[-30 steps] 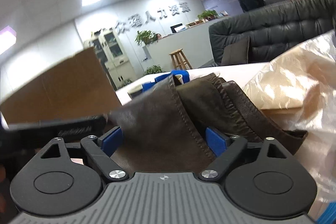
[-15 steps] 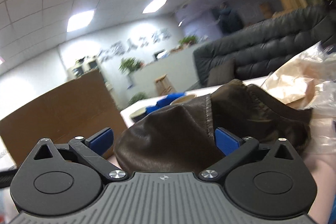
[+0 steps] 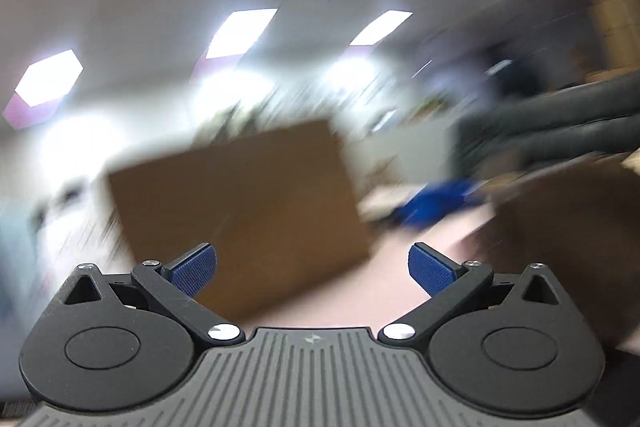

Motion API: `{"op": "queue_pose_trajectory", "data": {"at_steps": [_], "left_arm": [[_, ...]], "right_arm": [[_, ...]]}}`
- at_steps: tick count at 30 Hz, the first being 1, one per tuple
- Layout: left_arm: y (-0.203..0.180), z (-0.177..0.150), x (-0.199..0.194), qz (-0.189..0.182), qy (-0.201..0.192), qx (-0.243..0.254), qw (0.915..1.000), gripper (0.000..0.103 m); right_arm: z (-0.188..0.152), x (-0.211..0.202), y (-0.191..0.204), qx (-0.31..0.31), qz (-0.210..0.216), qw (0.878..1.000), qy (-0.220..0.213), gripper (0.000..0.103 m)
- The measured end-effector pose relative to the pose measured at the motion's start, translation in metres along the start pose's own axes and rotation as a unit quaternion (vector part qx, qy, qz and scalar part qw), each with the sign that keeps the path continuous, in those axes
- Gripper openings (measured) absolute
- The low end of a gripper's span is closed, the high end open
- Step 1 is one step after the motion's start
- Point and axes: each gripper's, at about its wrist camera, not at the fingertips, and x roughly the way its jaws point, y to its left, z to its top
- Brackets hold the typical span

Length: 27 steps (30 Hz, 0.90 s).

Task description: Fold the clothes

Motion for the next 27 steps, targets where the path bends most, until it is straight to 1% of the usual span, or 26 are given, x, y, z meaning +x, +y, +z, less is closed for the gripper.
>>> {"op": "queue_pose_trajectory", "data": {"at_steps": [1, 2, 3, 4, 5, 6, 7, 8, 10, 11, 14, 15, 21, 27], "left_arm": [[0.005, -0.001, 0.007, 0.006, 0.005, -0.004, 1.0000, 0.103], [0.010, -0.002, 0.015, 0.013, 0.011, -0.008, 0.9998, 0.103], [0.016, -0.004, 0.022, 0.019, 0.017, -0.013, 0.9996, 0.103], [0.022, -0.005, 0.031, 0.026, 0.027, -0.024, 0.9990, 0.103], [0.029, -0.007, 0.039, 0.031, 0.037, -0.034, 0.9982, 0.103], [0.032, -0.008, 0.043, 0.033, 0.048, -0.042, 0.9974, 0.103], [0.036, -0.007, 0.045, 0.035, 0.049, -0.051, 0.9969, 0.103], [0.037, -0.007, 0.046, 0.053, 0.049, -0.054, 0.9960, 0.103], [0.039, -0.006, 0.050, 0.063, 0.053, -0.058, 0.9949, 0.103], [0.038, -0.006, 0.050, 0.066, 0.053, -0.054, 0.9949, 0.103], [0.035, -0.007, 0.050, 0.071, 0.053, -0.048, 0.9949, 0.103], [0.037, -0.006, 0.051, 0.069, 0.053, -0.051, 0.9949, 0.103], [0.040, -0.009, 0.046, 0.065, 0.049, -0.058, 0.9950, 0.103], [0.038, -0.008, 0.044, 0.066, 0.049, -0.057, 0.9950, 0.103]], "right_arm": [[-0.006, 0.013, 0.020, -0.036, 0.024, 0.998, 0.036, 0.103], [-0.014, 0.027, 0.042, -0.079, 0.047, 0.993, 0.071, 0.103], [-0.026, 0.041, 0.066, -0.130, 0.068, 0.984, 0.102, 0.103], [-0.038, 0.054, 0.090, -0.177, 0.083, 0.972, 0.129, 0.103], [-0.051, 0.064, 0.112, -0.209, 0.086, 0.963, 0.144, 0.103], [-0.058, 0.071, 0.126, -0.218, 0.087, 0.961, 0.148, 0.103], [-0.063, 0.075, 0.134, -0.218, 0.087, 0.961, 0.148, 0.103], [-0.066, 0.080, 0.141, -0.218, 0.089, 0.959, 0.159, 0.103], [-0.075, 0.104, 0.162, -0.220, 0.097, 0.946, 0.217, 0.103], [-0.079, 0.115, 0.165, -0.209, 0.096, 0.942, 0.243, 0.103], [-0.080, 0.124, 0.159, -0.164, 0.101, 0.946, 0.261, 0.103], [-0.081, 0.125, 0.158, -0.157, 0.102, 0.946, 0.263, 0.103], [-0.085, 0.121, 0.159, -0.168, 0.098, 0.946, 0.258, 0.103], [-0.089, 0.123, 0.161, -0.161, 0.102, 0.947, 0.260, 0.103]]}}
